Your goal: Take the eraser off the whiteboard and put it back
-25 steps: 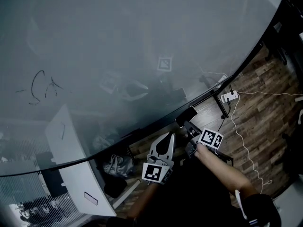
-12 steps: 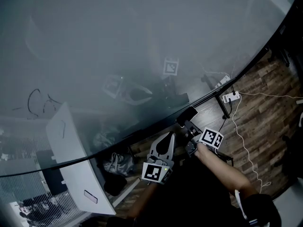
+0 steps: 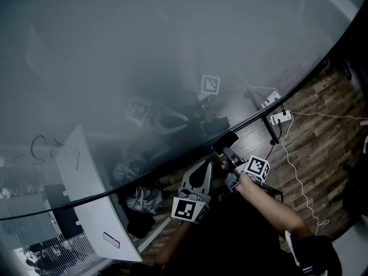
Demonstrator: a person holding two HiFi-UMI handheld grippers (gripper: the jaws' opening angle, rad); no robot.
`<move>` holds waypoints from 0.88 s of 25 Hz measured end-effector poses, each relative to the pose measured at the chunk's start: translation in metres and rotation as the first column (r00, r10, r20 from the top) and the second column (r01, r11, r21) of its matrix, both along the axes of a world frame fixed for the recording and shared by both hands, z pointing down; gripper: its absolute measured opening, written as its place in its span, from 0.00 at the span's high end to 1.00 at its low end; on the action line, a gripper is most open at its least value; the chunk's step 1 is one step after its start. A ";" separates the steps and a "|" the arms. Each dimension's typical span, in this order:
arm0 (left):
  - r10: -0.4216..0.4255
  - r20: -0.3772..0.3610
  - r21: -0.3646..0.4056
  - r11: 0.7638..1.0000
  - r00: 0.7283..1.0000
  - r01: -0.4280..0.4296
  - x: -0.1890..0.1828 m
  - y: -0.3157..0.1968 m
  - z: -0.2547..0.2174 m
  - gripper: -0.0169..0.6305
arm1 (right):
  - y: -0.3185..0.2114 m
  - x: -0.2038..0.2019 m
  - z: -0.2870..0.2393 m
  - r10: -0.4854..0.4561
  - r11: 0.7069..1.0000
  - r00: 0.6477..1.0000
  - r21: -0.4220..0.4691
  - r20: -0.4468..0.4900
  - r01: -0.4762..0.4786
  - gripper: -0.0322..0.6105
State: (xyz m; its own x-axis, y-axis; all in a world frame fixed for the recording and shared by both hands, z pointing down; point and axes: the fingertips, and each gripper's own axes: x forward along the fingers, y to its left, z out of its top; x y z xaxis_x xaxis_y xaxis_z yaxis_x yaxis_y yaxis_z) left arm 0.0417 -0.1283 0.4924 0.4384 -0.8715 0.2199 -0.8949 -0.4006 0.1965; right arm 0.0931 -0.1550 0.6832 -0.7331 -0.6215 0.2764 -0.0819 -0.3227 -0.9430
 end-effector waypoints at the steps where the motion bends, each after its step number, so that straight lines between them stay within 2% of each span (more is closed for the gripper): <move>1: 0.001 0.001 -0.003 1.000 1.000 -0.001 0.001 0.000 0.000 0.96 | 0.000 -0.001 0.000 0.012 1.000 1.000 -0.011 0.025 -0.012 0.73; 12: -0.020 -0.005 -0.020 1.000 1.000 0.020 -0.005 0.003 0.002 0.96 | 0.002 -0.012 0.011 -0.001 0.999 1.000 -0.047 0.019 0.002 0.73; 16: -0.021 -0.030 0.005 1.000 0.999 0.021 -0.009 0.003 0.001 0.96 | -0.002 -0.013 0.014 -0.015 0.999 1.000 -0.053 -0.019 0.014 0.68; 22: -0.014 -0.014 -0.022 1.000 1.000 0.014 -0.012 0.005 0.009 0.96 | -0.001 -0.010 0.013 -0.025 0.999 0.999 -0.039 -0.037 0.024 0.64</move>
State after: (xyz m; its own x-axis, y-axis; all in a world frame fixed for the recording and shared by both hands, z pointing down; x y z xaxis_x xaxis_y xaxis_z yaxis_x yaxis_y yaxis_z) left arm 0.0298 -0.1234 0.5019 0.4292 -0.8726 0.2333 -0.8976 -0.3833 0.2178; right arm 0.0833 -0.1560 0.6964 -0.7366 -0.5918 0.3275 -0.1253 -0.3564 -0.9259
